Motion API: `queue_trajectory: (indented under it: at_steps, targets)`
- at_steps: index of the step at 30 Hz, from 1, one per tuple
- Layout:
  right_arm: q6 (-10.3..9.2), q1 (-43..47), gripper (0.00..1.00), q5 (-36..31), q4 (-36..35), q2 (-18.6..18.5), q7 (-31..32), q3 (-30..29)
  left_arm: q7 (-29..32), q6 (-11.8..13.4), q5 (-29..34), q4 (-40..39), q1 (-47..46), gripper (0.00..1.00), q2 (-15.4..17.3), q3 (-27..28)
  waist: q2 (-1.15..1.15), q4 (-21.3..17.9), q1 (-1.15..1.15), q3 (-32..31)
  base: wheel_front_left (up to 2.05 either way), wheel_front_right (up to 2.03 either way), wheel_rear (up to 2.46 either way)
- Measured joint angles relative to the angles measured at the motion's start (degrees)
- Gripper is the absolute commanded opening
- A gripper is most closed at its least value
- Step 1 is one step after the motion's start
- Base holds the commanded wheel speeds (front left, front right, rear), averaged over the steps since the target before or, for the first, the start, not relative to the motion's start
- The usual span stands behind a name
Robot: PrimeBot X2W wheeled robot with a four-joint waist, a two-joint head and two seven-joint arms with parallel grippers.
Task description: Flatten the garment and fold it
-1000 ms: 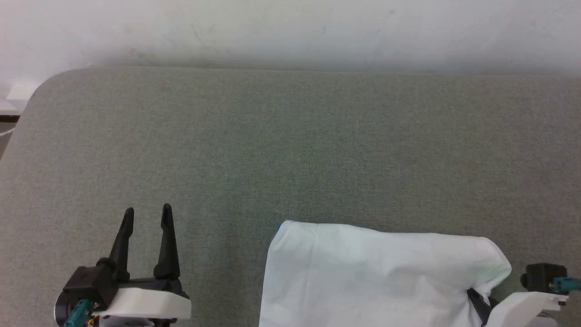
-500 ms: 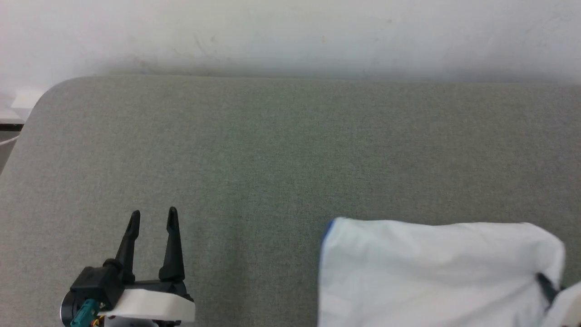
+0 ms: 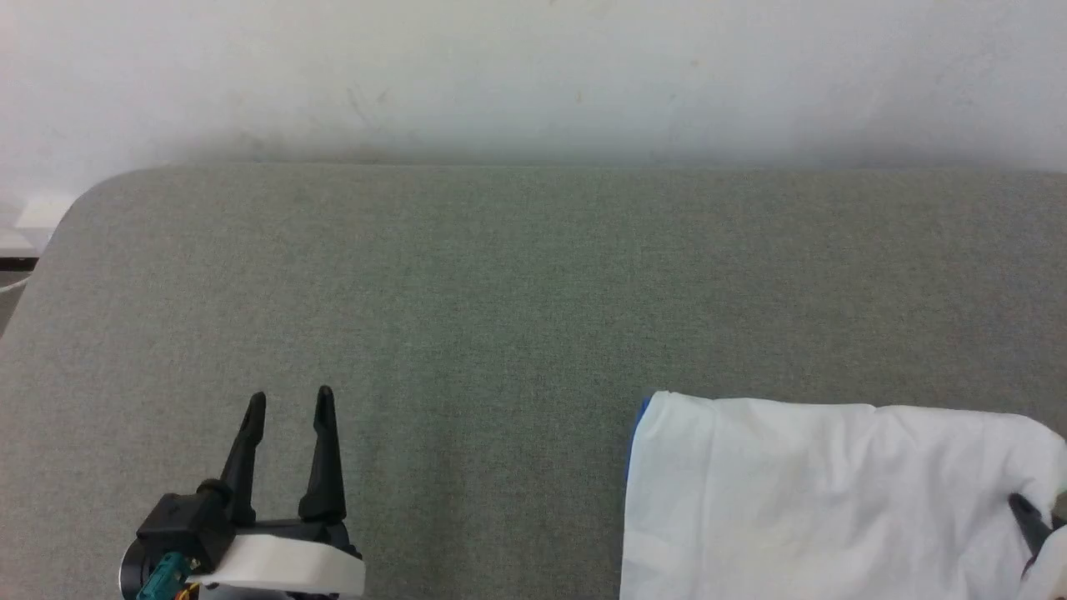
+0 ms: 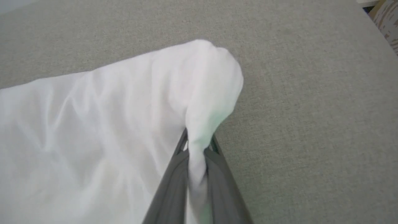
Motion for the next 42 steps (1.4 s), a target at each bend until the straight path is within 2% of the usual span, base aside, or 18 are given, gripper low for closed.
queue_trajectory:
  at_steps: [10, 18, 25, 35, 42]
  targets:
    - [0.00, 3.9, 0.00, 3.1, -15.2, 2.2, 6.0, 8.7, 0.0, 0.1, -0.2, 0.0, 0.7, 1.00, -0.1, -0.2, 0.00, 0.0, 0.00, -1.4, 0.00, 0.00, 0.00]
    - [0.00, 2.8, 0.00, 2.4, -17.4, 4.6, 6.9, 18.2, 0.0, 0.1, -0.2, 0.0, 1.1, 1.00, -0.1, -0.1, 0.00, 1.4, 0.00, -1.9, 0.00, 0.00, 0.00]
    - [0.00, -0.4, 0.00, 0.4, -14.1, 6.6, 5.7, 26.2, 0.0, -0.1, -0.2, 0.3, 1.1, 1.00, -0.1, 0.2, 0.00, 3.1, 0.00, -1.8, 0.00, 0.00, 0.00]
    - [-0.04, -4.4, 0.00, -3.1, -3.9, 8.9, 2.6, 34.7, 0.0, -1.1, -0.2, 2.0, 0.9, 1.00, -0.1, 0.3, 0.00, 6.0, 0.00, -1.2, 0.00, 0.00, 0.00]
    - [-0.04, -6.8, 0.00, -4.0, 4.4, 9.9, -1.9, 35.8, 0.0, -1.6, -0.2, 2.9, 0.7, 1.00, -0.1, 0.3, 0.00, 7.1, 0.00, -0.9, 0.00, 0.00, 0.00]
